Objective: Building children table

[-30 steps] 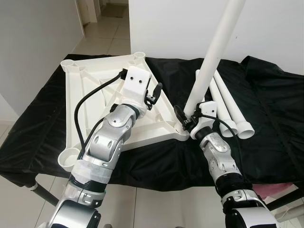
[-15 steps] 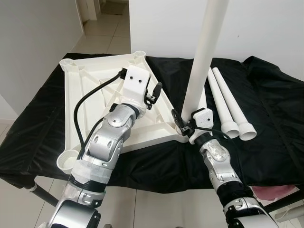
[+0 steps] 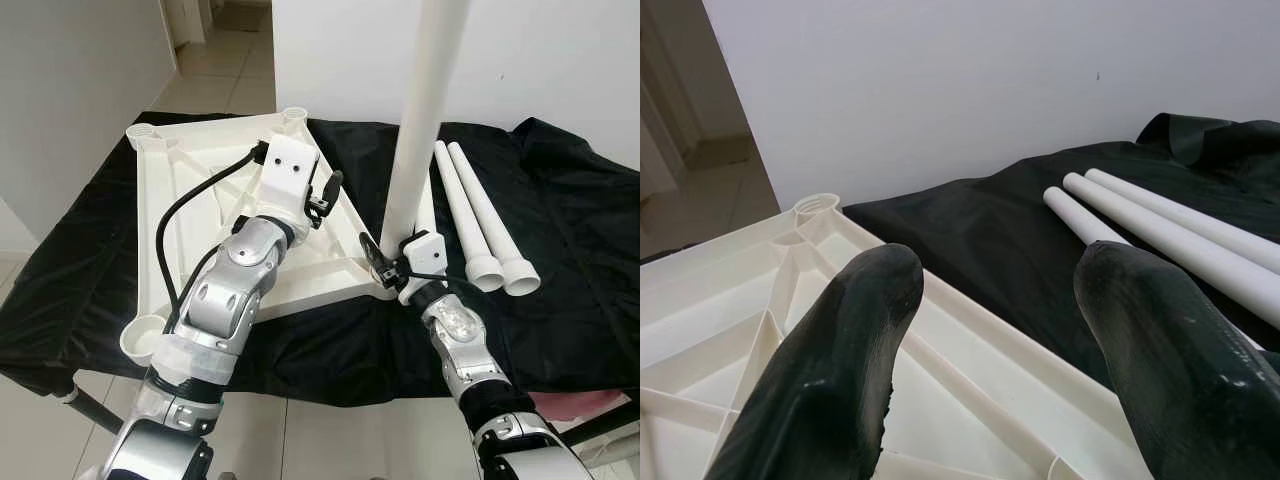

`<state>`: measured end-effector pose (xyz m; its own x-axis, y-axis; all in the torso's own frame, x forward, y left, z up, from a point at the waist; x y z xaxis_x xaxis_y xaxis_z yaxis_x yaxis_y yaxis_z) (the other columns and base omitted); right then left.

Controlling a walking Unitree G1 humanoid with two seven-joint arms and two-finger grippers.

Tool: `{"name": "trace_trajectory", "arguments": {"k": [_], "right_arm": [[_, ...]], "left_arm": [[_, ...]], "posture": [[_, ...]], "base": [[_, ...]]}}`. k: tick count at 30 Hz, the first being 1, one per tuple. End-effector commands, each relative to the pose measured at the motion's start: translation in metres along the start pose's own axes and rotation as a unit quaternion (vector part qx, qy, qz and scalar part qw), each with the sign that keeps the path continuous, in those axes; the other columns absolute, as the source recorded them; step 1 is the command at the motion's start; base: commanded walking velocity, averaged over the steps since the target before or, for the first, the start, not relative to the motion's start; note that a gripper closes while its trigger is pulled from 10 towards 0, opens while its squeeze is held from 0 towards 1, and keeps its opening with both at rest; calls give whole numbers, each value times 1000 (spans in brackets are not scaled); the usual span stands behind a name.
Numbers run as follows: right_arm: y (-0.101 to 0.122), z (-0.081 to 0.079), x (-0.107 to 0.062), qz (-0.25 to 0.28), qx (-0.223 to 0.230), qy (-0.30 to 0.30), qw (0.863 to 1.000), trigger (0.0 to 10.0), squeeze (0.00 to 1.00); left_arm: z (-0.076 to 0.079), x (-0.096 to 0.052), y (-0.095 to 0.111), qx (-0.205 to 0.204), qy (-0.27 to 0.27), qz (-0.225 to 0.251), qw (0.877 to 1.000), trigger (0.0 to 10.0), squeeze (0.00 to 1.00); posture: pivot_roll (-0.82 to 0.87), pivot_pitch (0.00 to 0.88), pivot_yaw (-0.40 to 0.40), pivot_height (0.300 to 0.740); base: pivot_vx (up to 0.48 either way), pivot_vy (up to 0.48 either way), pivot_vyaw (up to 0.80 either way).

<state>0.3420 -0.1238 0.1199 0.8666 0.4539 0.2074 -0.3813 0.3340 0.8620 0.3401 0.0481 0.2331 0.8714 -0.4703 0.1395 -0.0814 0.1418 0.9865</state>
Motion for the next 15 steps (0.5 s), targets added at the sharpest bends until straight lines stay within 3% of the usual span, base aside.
{"name": "trace_trajectory", "arguments": {"k": [1, 4, 10, 11, 15], "right_arm": [[-33, -16, -18, -84, 11, 30, 996, 10000, 0], [-34, -17, -18, -89, 15, 30, 995, 10000, 0], [-42, -18, -16, -123, 70, 18, 990, 10000, 0], [-46, -17, -14, -138, 96, 3, 986, 10000, 0], [-47, -17, -13, -144, 109, -5, 984, 10000, 0]], "left_arm": [[4, 1, 3, 5, -24, 2, 1000, 10000, 0], [4, 1, 3, 5, -24, 2, 1000, 10000, 0], [5, 1, 4, 7, -27, 3, 1000, 10000, 0], [5, 1, 4, 7, -28, 3, 1000, 10000, 0], [5, 0, 4, 8, -29, 3, 1000, 10000, 0]], "posture": [[-18, 0, 10, 740], [-17, 0, 10, 740], [-15, 0, 13, 740], [-15, 0, 15, 740], [-15, 0, 15, 740]], "base": [[0, 0, 0], [0, 0, 0], [0, 0, 0], [0, 0, 0], [0, 0, 0]]}}
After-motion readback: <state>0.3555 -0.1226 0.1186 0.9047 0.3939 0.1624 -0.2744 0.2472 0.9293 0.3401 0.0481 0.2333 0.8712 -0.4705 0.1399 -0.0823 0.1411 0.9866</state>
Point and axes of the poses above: a point about 5 cm out from each wrist's last joint towards the gripper, its own x axis pointing out of the wrist towards the gripper, its own y axis along the axis of the wrist's last joint, z = x × y, the point moved 2 cm from there along x, pointing out of the wrist towards the gripper, and after that the axes turned 12 degrees about -x, right-handed, at the moved point
